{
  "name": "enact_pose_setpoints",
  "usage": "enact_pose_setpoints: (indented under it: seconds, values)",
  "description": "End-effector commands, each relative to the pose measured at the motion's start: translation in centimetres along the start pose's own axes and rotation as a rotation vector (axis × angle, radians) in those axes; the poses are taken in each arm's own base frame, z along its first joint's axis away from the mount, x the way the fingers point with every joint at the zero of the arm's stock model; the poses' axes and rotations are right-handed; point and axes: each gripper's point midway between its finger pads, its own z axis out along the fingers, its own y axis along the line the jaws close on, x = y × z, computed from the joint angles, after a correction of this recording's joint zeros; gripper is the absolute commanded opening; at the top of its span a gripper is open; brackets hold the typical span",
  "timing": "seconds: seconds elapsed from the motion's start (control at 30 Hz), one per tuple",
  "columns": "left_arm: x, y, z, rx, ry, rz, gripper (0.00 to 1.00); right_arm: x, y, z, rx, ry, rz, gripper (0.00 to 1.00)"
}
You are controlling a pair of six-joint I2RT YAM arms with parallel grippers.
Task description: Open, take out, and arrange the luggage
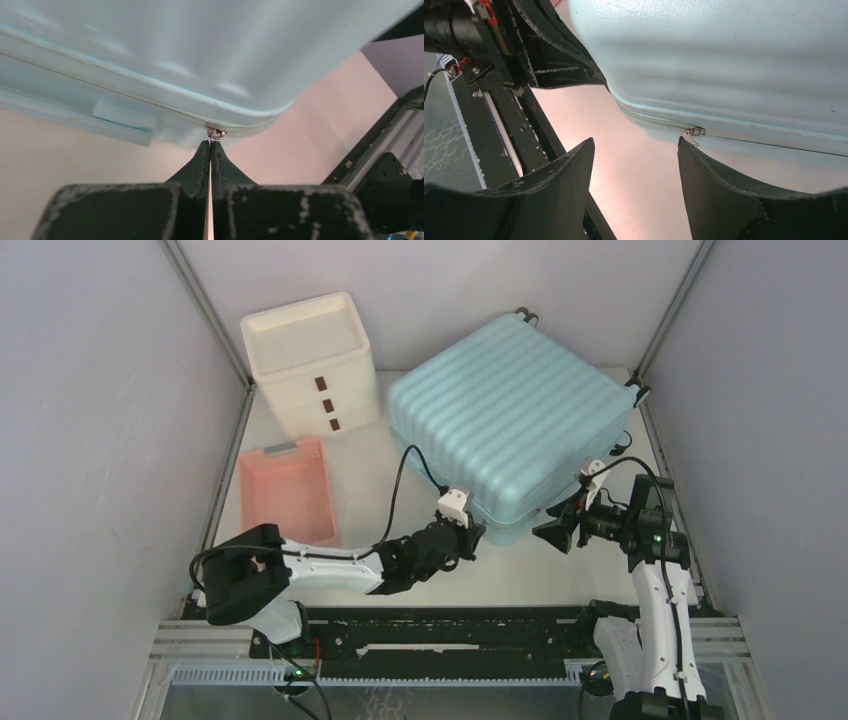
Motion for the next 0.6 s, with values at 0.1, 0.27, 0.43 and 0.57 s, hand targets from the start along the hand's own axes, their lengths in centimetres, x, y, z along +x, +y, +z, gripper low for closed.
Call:
enact_pose_setpoints:
  seconds: [0.1,0.27,0.43,0.57]
  values:
    - [-2.6,4.3,-0.1,-0.069,0.021,0.090,0.00,-0.5,-0.3,-0.1,-0.002,-0.021,-0.021,0.70]
    - [-3.2,5.6,-0.2,-0.036,0.067,0.124,0.00,-0.4,-0.7,-0.3,0.011,-0.021,-0.009,0.70]
    - [-3.9,7.3,-0.4,-0.033,0.098,0.150,0.00,-0.4,-1.0,-0.5,0.019,-0.023,-0.001,0.70]
    - [-4.7,9.0,-0.6,-0.049,0.111,0.168,0.00,-0.4,-0.9,-0.7,0.011,-0.033,0.001,0.70]
